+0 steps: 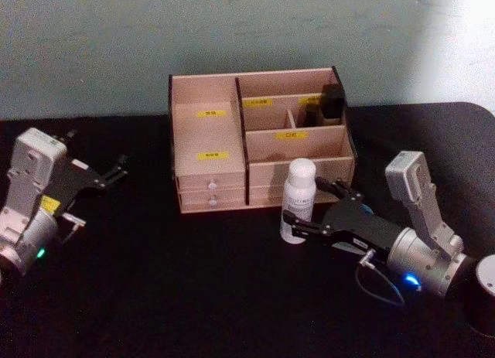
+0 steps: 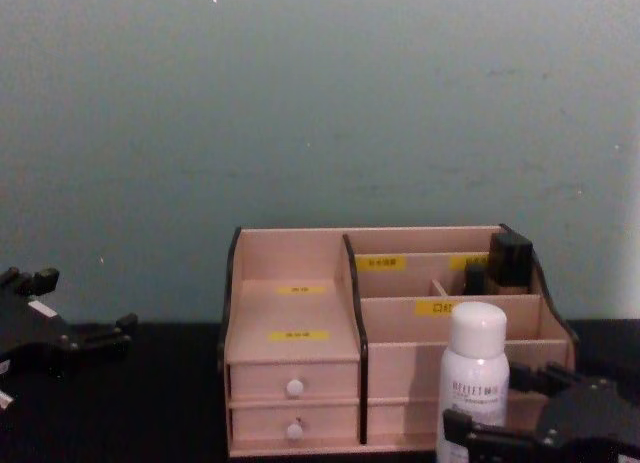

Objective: Pick up the facial cleanser and watermelon frost from the table and place them into the tiered storage box.

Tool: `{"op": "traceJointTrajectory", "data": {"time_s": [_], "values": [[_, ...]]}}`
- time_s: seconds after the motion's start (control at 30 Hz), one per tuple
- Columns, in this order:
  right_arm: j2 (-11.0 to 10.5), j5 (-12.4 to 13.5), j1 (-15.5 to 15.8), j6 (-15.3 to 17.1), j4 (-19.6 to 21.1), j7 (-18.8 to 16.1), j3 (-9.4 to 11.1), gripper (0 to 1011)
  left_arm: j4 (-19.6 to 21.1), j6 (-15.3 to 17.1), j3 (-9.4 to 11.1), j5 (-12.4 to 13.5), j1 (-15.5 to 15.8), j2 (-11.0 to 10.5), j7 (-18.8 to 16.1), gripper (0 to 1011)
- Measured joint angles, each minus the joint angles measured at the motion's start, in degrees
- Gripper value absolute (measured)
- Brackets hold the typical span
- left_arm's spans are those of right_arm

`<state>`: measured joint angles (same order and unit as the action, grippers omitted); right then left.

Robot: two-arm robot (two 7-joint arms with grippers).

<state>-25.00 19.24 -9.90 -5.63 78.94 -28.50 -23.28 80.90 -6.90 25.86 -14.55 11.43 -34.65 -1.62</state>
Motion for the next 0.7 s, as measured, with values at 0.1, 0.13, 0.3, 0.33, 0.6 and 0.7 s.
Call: {"op": "traceJointTrajectory", "data": {"time_s": [0.1, 0.13, 0.3, 0.33, 0.6, 0.7], "values": [[0.38, -0.12, -0.27, 0.00, -0.28, -0.31, -0.02, 1002, 0.00, 0.00, 0.00, 0.00, 0.00, 0.00, 0.00, 1001], [0.47, -0.15, -0.35, 0.00, -0.33, -0.38, -0.04, 1003, 0.00, 0.00, 0.00, 0.00, 0.00, 0.00, 0.00, 1001], [0.99, -0.40, -0.90, -0.02, -0.79, -0.85, -0.29, 1002, 0.00, 0.00, 0.00, 0.00, 0.00, 0.00, 0.00, 1001], [1.12, -0.49, -1.08, -0.03, -0.94, -0.94, -0.38, 1002, 0.00, 0.00, 0.00, 0.00, 0.00, 0.00, 0.00, 1001], [1.65, -0.65, -1.85, 0.01, -1.76, -1.34, -0.71, 1002, 0.00, 0.00, 0.00, 0.00, 0.00, 0.00, 0.00, 1001], [1.90, -0.69, -2.18, 0.02, -2.28, -1.38, -0.80, 1002, 0.00, 0.00, 0.00, 0.00, 0.00, 0.00, 0.00, 1001]]}}
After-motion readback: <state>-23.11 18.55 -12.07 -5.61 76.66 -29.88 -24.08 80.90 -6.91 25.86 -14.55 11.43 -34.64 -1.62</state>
